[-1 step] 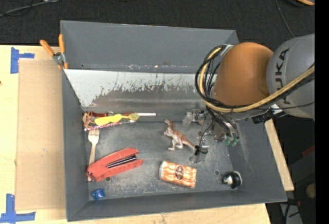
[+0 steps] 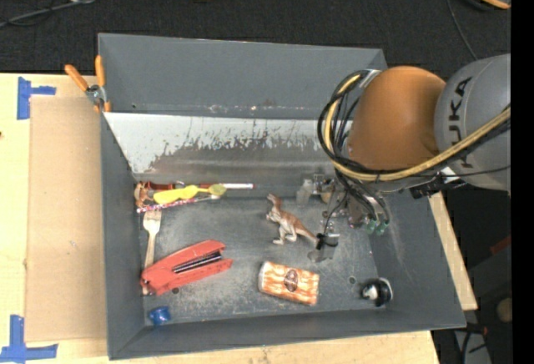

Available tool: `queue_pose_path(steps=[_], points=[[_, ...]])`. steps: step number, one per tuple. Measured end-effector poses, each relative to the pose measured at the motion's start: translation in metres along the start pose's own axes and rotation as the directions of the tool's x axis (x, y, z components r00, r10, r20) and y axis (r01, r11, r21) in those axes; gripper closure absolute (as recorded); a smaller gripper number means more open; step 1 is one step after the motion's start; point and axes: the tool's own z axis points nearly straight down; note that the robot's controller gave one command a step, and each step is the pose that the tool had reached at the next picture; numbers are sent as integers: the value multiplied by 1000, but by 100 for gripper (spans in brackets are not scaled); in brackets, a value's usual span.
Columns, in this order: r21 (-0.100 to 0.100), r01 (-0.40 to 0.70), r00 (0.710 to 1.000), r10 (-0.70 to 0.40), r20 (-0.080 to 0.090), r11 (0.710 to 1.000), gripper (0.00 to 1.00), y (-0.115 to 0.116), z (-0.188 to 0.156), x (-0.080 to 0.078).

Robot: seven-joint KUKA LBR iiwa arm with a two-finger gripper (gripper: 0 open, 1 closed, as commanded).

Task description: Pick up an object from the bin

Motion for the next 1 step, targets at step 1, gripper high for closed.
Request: queue_pose_path(steps=[1], points=[[1, -13, 1000, 13, -7, 1000, 0, 27, 78, 31]])
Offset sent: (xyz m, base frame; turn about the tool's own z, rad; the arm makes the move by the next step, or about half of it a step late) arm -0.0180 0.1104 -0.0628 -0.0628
